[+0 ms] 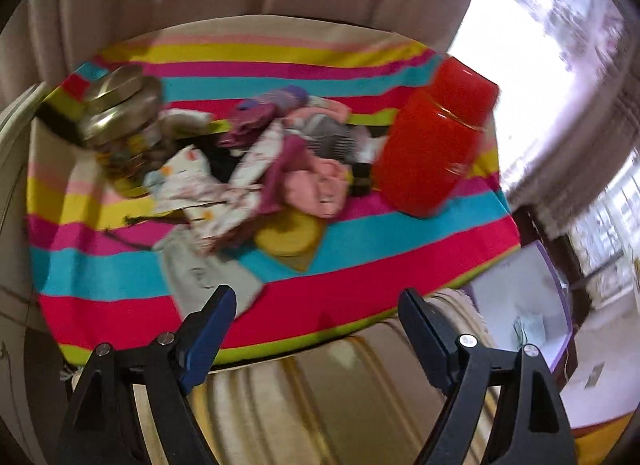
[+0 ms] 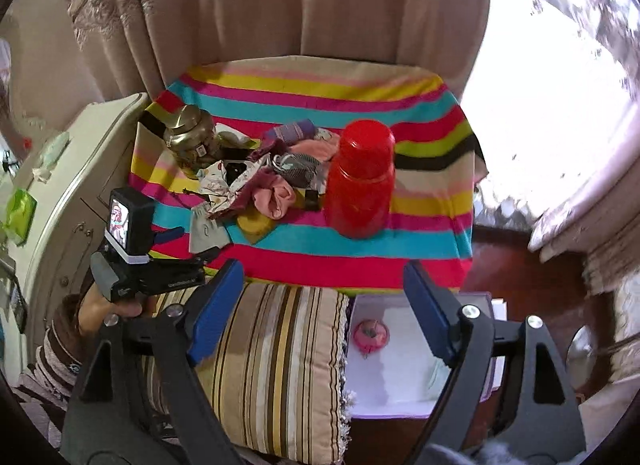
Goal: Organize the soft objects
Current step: 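Move both open tools back over the pile of soft items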
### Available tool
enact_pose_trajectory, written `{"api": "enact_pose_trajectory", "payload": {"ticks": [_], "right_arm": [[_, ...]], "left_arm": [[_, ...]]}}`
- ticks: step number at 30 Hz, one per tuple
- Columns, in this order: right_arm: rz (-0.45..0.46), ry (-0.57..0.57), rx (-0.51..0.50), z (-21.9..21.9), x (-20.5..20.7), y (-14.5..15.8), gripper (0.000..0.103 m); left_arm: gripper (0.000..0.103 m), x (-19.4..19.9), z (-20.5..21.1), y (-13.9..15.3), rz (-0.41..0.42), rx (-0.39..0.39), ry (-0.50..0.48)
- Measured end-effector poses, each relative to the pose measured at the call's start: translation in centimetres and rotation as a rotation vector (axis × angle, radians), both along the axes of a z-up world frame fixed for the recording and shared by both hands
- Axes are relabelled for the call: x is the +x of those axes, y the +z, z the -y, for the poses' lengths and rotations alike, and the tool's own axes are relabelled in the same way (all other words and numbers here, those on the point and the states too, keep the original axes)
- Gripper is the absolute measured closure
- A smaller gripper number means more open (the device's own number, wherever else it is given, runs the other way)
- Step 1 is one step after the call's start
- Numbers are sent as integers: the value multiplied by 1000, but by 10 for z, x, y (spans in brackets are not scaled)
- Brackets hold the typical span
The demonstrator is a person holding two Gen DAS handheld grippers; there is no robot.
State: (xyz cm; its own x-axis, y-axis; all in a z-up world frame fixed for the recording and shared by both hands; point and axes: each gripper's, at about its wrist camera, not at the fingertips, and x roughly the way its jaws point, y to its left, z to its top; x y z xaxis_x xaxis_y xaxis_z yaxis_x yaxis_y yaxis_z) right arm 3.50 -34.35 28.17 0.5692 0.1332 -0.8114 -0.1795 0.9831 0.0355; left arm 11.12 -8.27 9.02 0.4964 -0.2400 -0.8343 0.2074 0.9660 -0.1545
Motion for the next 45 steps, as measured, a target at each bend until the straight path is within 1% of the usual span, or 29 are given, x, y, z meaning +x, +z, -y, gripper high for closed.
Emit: {"api": "enact_pose_trajectory", "payload": {"ticks": [2, 6, 11, 16, 18, 21, 26, 32, 38, 45], "right_arm": [[-14, 4, -4, -11, 8, 1, 19], [-11, 32, -25, -39, 19, 6, 19], [-19, 74, -35, -67, 29, 8, 19], [-27, 97, -43, -81, 35, 5, 19], [-16, 113, -58, -86, 33, 6, 19], [-27, 119, -65, -90, 37, 4, 19], [-27, 98, -51, -94, 48, 4, 19], [-51, 117, -47, -112, 62, -2, 19], [-72, 160, -45, -126, 72, -10, 19], [-75, 165, -53, -144, 91, -15, 19]], "left_arm": [[19, 0, -12, -2, 0, -12, 22], [19, -2, -39, -4, -2, -42, 66], [19, -2, -61, -7, -3, -49, 97], [19, 1, -79, -12, -12, -62, 130], [19, 4, -83, -16, -20, -66, 138], [19, 6, -84, -20, -27, -74, 137], [19, 10, -86, -25, -35, -87, 139], [19, 15, -92, -34, -53, -95, 146], [19, 24, -101, -45, -74, -108, 163], [19, 38, -109, -61, -106, -110, 177]]}}
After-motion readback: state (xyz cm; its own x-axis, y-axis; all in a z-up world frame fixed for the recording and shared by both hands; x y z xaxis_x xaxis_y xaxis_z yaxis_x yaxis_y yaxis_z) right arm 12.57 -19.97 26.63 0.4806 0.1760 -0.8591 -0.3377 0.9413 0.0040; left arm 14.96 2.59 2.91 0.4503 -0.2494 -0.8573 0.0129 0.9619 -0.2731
